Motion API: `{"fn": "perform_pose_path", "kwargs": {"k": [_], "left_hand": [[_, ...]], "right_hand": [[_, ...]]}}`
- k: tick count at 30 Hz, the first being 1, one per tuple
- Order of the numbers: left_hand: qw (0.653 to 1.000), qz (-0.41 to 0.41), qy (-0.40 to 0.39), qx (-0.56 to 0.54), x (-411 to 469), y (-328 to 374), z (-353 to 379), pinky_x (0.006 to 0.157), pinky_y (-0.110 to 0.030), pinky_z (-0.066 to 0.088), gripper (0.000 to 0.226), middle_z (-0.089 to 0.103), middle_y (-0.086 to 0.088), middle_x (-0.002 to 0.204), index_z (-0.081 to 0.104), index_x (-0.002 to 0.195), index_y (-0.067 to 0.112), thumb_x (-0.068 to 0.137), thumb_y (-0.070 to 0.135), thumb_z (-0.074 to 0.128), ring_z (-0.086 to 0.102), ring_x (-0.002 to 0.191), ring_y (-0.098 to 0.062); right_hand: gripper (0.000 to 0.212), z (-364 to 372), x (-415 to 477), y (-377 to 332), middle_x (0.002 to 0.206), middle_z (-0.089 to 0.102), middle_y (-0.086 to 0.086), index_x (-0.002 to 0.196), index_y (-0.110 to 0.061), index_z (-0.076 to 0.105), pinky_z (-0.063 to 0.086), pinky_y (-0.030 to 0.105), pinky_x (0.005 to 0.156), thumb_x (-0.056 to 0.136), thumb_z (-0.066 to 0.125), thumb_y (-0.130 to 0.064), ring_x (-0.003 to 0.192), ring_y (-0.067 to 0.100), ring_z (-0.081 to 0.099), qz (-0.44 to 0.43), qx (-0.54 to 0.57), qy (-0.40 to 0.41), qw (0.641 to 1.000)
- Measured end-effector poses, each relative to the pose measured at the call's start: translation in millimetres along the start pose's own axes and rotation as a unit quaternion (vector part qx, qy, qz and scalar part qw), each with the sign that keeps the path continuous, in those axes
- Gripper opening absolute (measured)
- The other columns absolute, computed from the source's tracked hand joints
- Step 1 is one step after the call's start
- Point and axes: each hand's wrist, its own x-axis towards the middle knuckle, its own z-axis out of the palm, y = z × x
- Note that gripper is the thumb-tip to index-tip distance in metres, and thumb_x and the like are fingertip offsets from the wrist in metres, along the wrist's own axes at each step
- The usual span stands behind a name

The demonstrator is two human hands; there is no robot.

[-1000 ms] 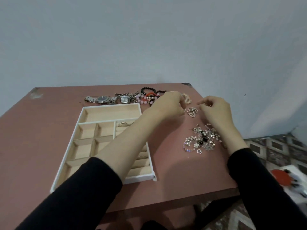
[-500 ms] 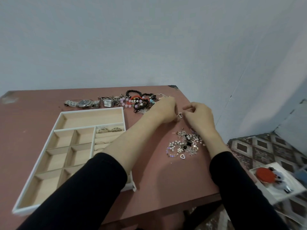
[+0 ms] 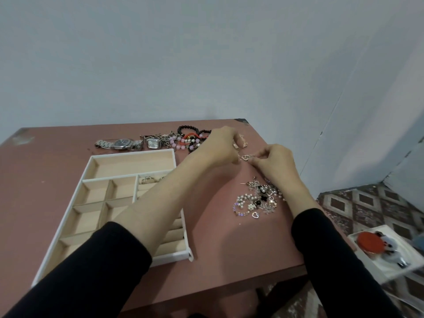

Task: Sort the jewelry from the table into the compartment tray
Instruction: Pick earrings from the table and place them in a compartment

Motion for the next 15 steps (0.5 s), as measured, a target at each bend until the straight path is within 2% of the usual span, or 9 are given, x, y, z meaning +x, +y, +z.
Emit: {"fn": "perform_pose_path", "kwargs": {"k": [4,8,10,12,15], "left_hand": [[1.000,0.005,0.018,-0.008,-19,-3,-26,0.056,-0.018,0.043,0.022,0.059,0.001,0.074,0.065,0.086,0.015,0.072,0.002,0.074,0.050,0.055,-0.004],[0.998,-0.013,0.055,-0.032,-56,-24,-56,0.062,-0.018,0.045,0.017,0.062,0.005,0.072,0.070,0.090,0.018,0.075,0.009,0.073,0.054,0.058,-0.004],[0.996,-0.031,0.076,-0.039,-80,-40,-72,0.065,-0.018,0.045,0.016,0.064,0.005,0.074,0.071,0.090,0.020,0.076,0.013,0.075,0.055,0.061,-0.006],[0.991,-0.052,0.096,-0.077,-107,-59,-88,0.066,-0.021,0.045,0.014,0.063,0.001,0.071,0.072,0.088,0.019,0.076,0.012,0.074,0.055,0.062,-0.010],[0.982,-0.079,0.143,-0.100,-140,-86,-107,0.062,-0.020,0.041,0.014,0.059,0.001,0.064,0.072,0.084,0.021,0.075,0.011,0.075,0.051,0.063,-0.011]], "right_hand": [[0.006,-1,1,-3,0.065,0.054,-0.006,0.080,-0.014,0.069,0.034,0.016,0.055,0.081,0.068,-0.020,0.063,0.008,0.050,-0.017,0.054,0.026,0.998],[0.003,-1,-5,-11,0.066,0.055,-0.008,0.081,-0.017,0.067,0.035,0.005,0.052,0.082,0.067,-0.020,0.061,0.001,0.048,-0.043,0.091,0.033,0.994],[0.003,0,-9,-16,0.066,0.059,-0.007,0.079,-0.018,0.067,0.037,0.004,0.055,0.081,0.068,-0.018,0.062,0.002,0.052,-0.051,0.120,0.025,0.991],[0.006,3,-15,-24,0.068,0.063,-0.003,0.075,-0.021,0.067,0.040,0.010,0.059,0.080,0.069,-0.018,0.063,0.005,0.056,-0.051,0.160,0.007,0.986],[0.007,11,-31,-49,0.069,0.063,0.000,0.078,-0.017,0.068,0.039,0.008,0.054,0.082,0.067,-0.012,0.054,-0.006,0.053,-0.056,0.239,-0.042,0.968]]}}
